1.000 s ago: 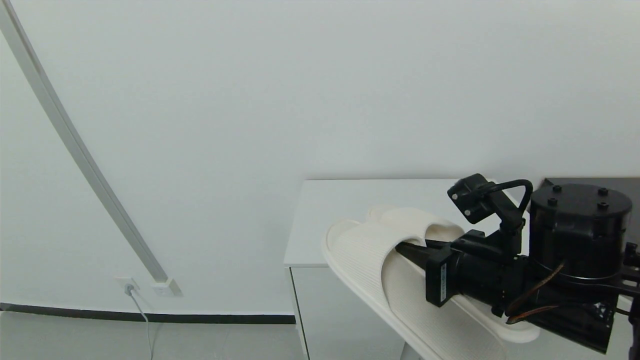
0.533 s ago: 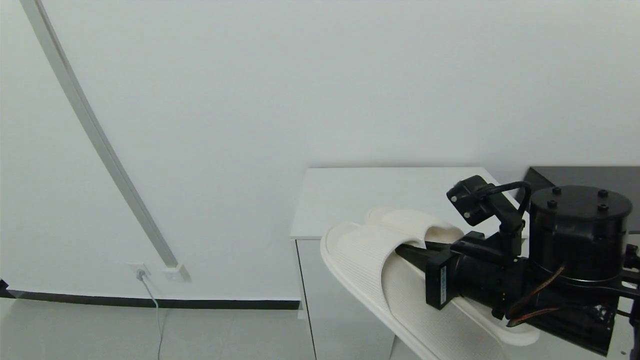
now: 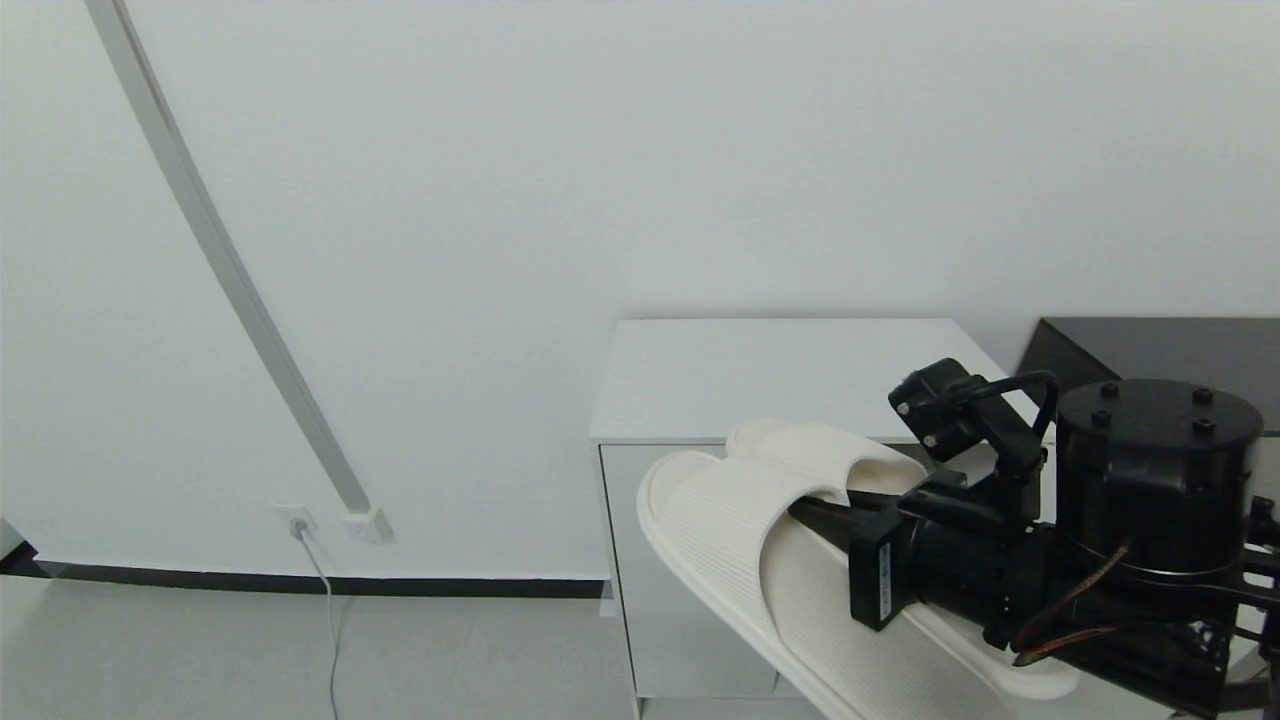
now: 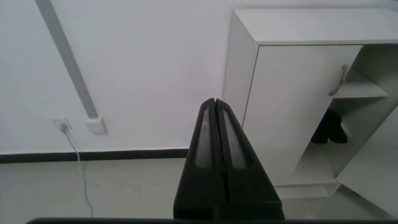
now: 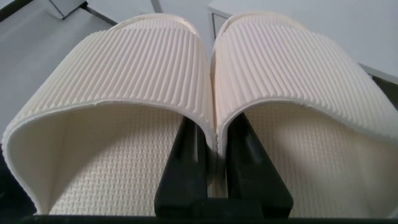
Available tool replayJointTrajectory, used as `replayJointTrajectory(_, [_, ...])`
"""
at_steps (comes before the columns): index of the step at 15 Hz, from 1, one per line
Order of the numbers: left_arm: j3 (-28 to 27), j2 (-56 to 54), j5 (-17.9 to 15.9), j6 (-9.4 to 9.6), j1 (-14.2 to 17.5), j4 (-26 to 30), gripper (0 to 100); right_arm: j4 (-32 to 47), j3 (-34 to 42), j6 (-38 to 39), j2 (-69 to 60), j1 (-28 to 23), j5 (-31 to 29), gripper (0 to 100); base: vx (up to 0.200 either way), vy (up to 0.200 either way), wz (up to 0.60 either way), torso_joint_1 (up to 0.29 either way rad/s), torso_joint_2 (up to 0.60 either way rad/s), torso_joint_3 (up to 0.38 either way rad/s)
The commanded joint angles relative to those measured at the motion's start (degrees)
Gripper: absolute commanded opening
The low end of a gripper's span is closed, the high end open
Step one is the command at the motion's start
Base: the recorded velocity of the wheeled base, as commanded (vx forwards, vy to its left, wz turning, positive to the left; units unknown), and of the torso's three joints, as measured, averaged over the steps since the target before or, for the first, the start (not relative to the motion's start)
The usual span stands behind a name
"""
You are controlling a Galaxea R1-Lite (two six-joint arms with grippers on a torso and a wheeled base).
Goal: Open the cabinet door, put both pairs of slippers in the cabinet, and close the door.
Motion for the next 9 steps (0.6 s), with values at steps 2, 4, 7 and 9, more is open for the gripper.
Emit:
replayJointTrajectory(2, [0.01,-0.01,-0.02,-0.02,0.04,0.0,0,-0.02,0.35,-0.03,0.31,0.26,0.05,0,0.0,0.0,0.0,0.0,0.0,0.0])
replayJointTrajectory(4, [0.01,-0.01,-0.02,-0.11,0.04,0.0,0,-0.02,0.44,-0.03,0.4,0.26,0.05,0,0.0,0.0,0.0,0.0,0.0,0.0])
replayJointTrajectory(7, [0.01,-0.01,-0.02,-0.11,0.04,0.0,0,-0.02,0.44,-0.12,0.57,0.26,0.05,0,0.0,-0.067,0.0,0.001,0.0,-0.001])
replayJointTrajectory(9, [0.01,-0.01,-0.02,-0.11,0.04,0.0,0,-0.02,0.44,-0.47,0.57,0.35,-0.04,0,0.0,-0.2,0.0,0.002,0.0,0.005])
